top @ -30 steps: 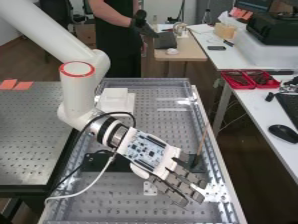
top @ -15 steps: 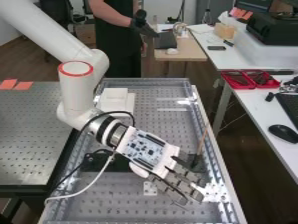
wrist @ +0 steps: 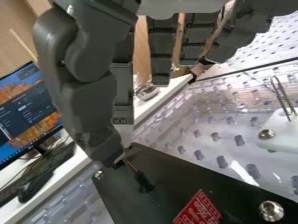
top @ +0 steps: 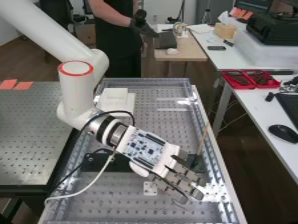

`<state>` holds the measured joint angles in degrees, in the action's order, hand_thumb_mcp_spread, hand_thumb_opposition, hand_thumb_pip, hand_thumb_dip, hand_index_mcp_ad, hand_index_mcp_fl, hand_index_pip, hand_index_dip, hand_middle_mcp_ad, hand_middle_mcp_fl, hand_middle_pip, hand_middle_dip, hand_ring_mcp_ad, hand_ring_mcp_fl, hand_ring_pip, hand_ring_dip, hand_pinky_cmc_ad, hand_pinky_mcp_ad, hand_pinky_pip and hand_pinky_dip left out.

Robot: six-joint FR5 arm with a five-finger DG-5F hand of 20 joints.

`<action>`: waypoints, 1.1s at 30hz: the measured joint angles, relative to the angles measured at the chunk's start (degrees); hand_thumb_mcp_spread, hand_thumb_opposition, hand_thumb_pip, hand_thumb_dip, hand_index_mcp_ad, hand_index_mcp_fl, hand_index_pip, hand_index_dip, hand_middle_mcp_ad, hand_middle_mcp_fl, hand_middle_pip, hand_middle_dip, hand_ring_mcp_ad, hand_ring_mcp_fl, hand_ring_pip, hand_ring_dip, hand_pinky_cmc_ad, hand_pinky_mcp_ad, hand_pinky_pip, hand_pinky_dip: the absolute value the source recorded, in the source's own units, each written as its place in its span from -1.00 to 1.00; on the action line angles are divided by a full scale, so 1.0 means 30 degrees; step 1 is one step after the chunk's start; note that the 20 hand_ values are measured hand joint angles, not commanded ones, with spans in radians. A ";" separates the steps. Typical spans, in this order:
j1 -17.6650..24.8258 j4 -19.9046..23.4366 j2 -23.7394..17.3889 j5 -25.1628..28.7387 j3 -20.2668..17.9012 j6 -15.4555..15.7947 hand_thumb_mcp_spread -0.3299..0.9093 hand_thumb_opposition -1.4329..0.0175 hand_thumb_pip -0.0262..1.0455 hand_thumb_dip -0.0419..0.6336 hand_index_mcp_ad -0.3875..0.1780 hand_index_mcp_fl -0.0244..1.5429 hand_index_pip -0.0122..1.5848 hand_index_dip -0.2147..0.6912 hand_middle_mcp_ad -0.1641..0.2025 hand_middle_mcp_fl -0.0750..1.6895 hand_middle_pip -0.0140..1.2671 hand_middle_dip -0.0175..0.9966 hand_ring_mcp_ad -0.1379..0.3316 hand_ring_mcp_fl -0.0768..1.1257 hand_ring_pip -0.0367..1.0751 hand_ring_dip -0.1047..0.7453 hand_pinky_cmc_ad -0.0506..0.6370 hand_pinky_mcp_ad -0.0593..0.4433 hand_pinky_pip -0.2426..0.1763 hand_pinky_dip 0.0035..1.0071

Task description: Grab the drill bit and place it in the clear container

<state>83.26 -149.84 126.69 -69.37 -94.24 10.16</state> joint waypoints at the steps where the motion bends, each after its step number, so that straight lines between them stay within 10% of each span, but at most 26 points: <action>1: -0.0001 0.0002 -0.0008 -0.0001 -0.0002 0.0020 0.44 -0.34 -0.05 -0.04 -0.23 -0.06 0.38 0.27 0.28 -0.63 -0.78 -0.56 -0.04 -0.79 -0.74 -0.72 0.01 -0.30 -0.21 -0.73; 33: 0.0010 0.0269 0.0056 0.0159 0.0193 0.0254 0.48 -0.36 -0.05 -0.04 -0.27 0.09 0.27 0.24 0.26 -0.59 -0.78 -0.53 0.03 -0.77 -0.74 -0.70 0.06 -0.30 -0.21 -0.71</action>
<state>83.29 -149.03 126.86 -68.89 -93.66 10.92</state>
